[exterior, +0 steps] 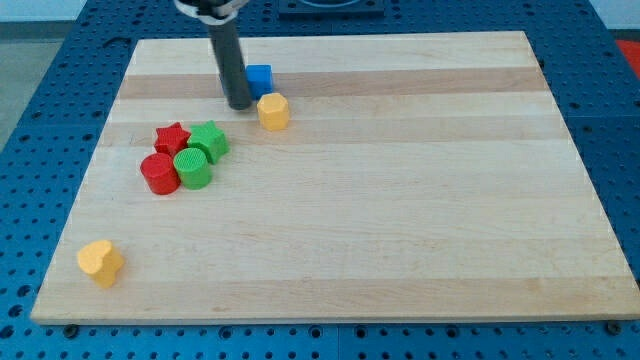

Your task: Push the yellow hexagon bottom of blue cube

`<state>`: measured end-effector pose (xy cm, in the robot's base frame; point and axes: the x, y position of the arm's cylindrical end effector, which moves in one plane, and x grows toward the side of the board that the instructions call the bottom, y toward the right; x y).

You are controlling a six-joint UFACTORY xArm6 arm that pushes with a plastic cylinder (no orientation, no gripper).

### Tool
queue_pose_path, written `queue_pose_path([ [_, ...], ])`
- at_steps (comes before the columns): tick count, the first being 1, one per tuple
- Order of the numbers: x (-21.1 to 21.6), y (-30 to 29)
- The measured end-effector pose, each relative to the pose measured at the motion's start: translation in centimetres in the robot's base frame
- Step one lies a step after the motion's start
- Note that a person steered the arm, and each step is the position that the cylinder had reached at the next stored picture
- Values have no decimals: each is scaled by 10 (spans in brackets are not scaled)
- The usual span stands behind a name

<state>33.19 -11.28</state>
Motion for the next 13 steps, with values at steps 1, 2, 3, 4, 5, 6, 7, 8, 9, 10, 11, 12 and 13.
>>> queue_pose_path([
  [1,2,-2],
  [2,17,-46],
  [3,23,-48],
  [4,23,-8],
  [5,23,32],
  [6,26,46],
  [7,47,46],
  [8,69,63],
  [9,69,95],
  [10,44,73],
  [11,27,27],
  [12,27,4],
  [13,38,22],
])
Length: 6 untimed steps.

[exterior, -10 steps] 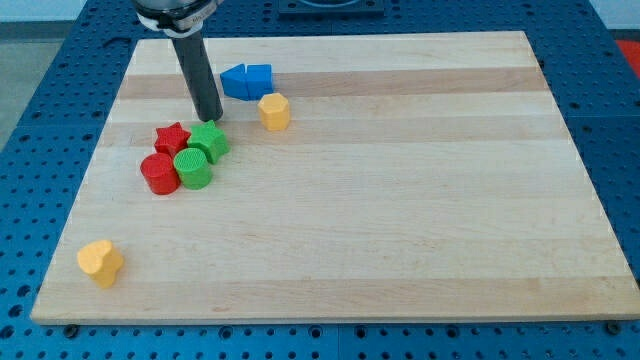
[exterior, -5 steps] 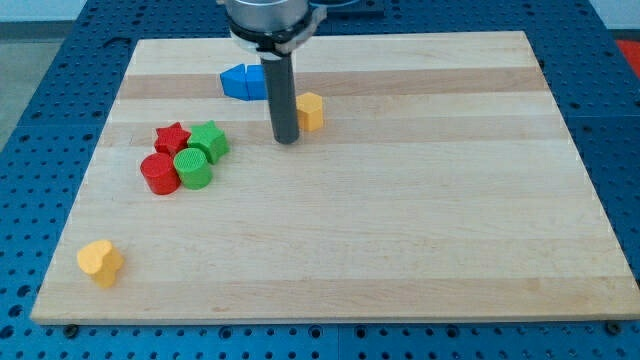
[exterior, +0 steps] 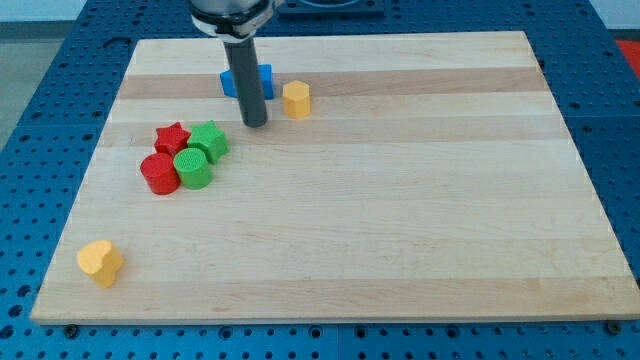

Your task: Push the yellow hexagon bottom of blue cube

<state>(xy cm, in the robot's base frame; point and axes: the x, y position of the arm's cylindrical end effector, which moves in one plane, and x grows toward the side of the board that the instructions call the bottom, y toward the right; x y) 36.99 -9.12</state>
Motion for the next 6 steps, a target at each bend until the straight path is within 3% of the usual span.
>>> queue_pose_path([
  [2,11,93],
  [3,-13,90],
  [6,-23,17],
])
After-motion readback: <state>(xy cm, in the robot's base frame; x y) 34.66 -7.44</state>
